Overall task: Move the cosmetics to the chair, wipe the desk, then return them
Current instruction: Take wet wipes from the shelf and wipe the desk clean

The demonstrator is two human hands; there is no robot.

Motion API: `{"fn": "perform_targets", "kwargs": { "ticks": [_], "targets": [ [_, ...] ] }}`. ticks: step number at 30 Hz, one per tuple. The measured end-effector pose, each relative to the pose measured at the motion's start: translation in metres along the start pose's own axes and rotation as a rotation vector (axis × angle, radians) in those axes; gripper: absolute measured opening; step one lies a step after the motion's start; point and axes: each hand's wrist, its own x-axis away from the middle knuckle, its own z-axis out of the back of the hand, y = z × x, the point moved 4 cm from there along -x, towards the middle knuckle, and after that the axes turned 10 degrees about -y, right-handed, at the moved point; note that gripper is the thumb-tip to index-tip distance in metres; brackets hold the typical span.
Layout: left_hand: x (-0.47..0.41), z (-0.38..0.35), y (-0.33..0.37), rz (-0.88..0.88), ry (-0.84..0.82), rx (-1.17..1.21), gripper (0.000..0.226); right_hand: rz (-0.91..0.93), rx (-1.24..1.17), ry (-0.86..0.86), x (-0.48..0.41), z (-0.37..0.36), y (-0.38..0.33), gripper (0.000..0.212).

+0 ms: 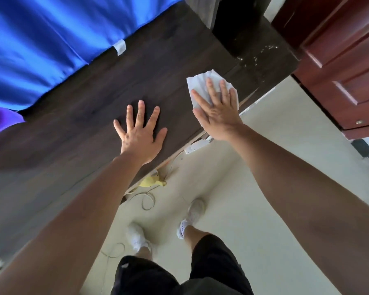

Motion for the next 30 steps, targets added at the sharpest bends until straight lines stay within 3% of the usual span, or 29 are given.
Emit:
{"fn": "perform_targets", "kwargs": {
  "ticks": [13, 26, 30],
  "targets": [
    [-0.07, 0.032, 0.059, 0.024, -0.056, 0.075, 0.065, 0.077, 0.027, 0.003, -0.044, 0.026, 0.065, 0.057],
    [-0.077, 0.043, 0.08, 0.161, -0.127, 0.109, 0.064, 0.378, 0.035, -0.138, -0.048, 0.054, 0.088, 0.06],
    [-0.077, 0.041, 0.097, 0.268, -0.075, 0.184, 0.064, 0.497, -0.088, -0.168, -0.057, 0.06, 0.103, 0.056]
  ]
}}
